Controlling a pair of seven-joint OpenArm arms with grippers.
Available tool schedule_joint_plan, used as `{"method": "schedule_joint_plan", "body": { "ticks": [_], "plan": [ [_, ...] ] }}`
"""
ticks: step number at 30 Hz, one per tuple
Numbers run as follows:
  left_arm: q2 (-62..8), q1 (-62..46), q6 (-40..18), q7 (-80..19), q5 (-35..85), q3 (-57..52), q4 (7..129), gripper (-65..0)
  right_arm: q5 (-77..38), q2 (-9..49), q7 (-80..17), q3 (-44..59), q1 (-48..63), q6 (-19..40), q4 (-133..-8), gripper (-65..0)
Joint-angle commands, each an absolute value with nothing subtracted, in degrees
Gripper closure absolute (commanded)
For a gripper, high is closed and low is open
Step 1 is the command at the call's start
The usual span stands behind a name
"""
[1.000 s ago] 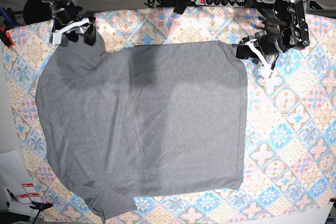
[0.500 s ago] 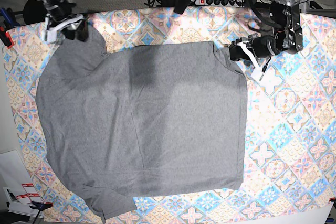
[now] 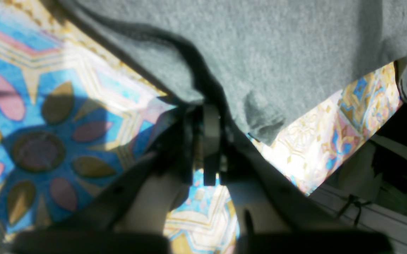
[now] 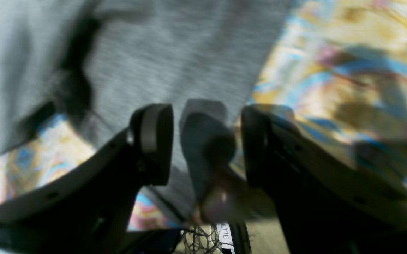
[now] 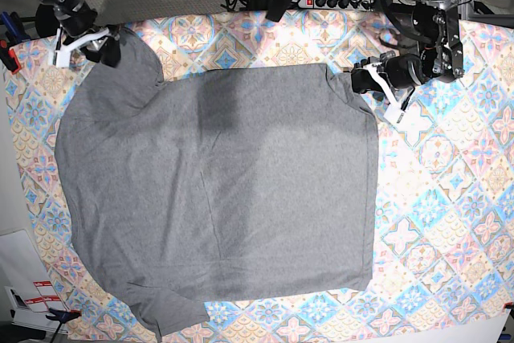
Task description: Fold the T-shirt properly
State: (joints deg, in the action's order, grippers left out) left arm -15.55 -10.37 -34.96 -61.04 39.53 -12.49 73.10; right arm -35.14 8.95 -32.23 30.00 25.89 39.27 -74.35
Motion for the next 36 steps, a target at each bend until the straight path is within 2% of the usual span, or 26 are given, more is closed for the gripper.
{"method": "schedule_joint_plan", "body": {
  "ticks": [1,20,22,26,28,36],
  "plan": [
    [-16.0,-10.8,-34.9,-63.3,37.8,-12.4,73.3,-4.1,-34.5,9.4,-34.7,29.8,25.6,40.0,-73.5,-30.1],
    [-15.8,-10.4,-34.9,-63.3,37.8,-12.3,73.3,-4.1,-34.5,9.4,-35.2,23.3,26.3,40.0,-72.7,-29.4],
    [-15.8,-10.4,-35.0,-63.3,37.8,-12.2,73.3,-4.1,-34.5,9.4,-35.2,23.3,26.3,40.0,-72.7,-27.2],
    [-15.8,-10.4,-35.0,-63.3,37.8,-12.2,73.3,-4.1,-34.4,9.4,-35.3,23.3,26.3,40.0,-72.7,-15.7],
    [-15.7,-10.3,-35.0,-63.3,37.8,-12.2,73.3,-4.0,-34.4,9.5,-35.3,23.2,26.3,40.0,-72.7,-12.5],
    [-14.1,-8.7,-35.2,-63.2,37.9,-12.2,73.3,-3.7,-34.4,9.5,-35.3,23.2,26.3,40.0,-72.7,-11.7]
  ]
}}
